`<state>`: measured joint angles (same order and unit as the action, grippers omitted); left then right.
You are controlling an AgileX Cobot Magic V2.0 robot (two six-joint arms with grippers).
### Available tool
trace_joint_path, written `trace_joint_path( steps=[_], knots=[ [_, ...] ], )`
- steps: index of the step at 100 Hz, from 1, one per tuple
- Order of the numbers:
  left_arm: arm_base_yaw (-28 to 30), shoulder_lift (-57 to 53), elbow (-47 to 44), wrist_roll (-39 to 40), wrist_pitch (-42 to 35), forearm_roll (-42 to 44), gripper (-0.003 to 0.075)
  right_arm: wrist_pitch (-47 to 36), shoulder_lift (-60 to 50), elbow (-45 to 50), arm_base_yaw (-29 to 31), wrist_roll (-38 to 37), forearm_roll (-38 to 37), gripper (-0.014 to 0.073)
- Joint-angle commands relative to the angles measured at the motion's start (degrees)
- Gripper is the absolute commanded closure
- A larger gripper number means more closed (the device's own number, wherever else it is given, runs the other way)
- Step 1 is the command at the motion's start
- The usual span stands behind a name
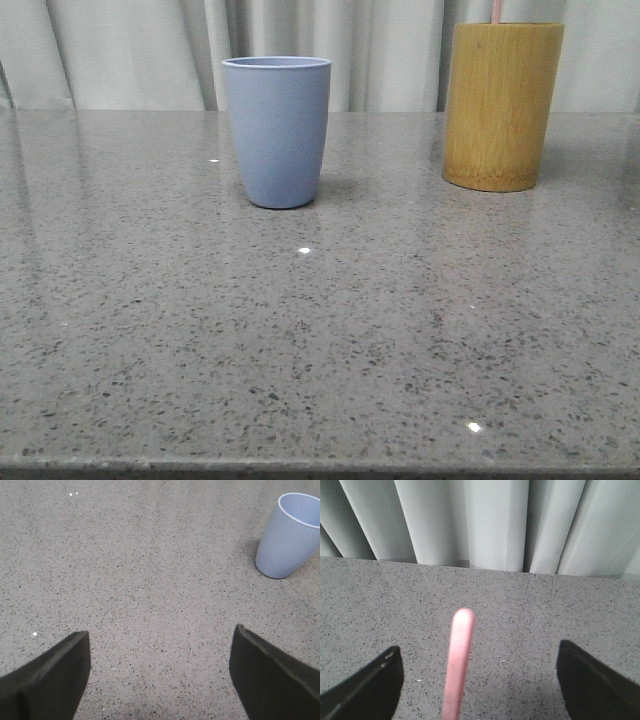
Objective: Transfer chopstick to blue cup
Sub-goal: 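Reach the right gripper to the bamboo cup and grasp the pink chopstick, then lift the pink chopstick out of the bamboo cup with the right gripper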
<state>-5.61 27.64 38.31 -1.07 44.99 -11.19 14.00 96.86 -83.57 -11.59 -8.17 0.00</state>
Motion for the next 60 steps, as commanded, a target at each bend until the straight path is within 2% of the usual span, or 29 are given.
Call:
trace_joint_path(
  steps=[1,36,60],
  knots=[
    [0.1,0.3,1.4,0.6,-4.4,-0.7,0.0164,-4.3,-2.7,-2.3,0.1,0.2,0.4,0.0057],
    [0.1,0.3,1.4,0.6,-4.4,-0.7,0.0164,-4.6,-2.7,-2.3,0.1,0.2,4.5,0.0417],
    [0.1,0.3,1.4,0.6,-4.4,-0.7,0.0164,-4.5,-2.8,-2.4,0.1,0.2,4.6,0.0627]
  ],
)
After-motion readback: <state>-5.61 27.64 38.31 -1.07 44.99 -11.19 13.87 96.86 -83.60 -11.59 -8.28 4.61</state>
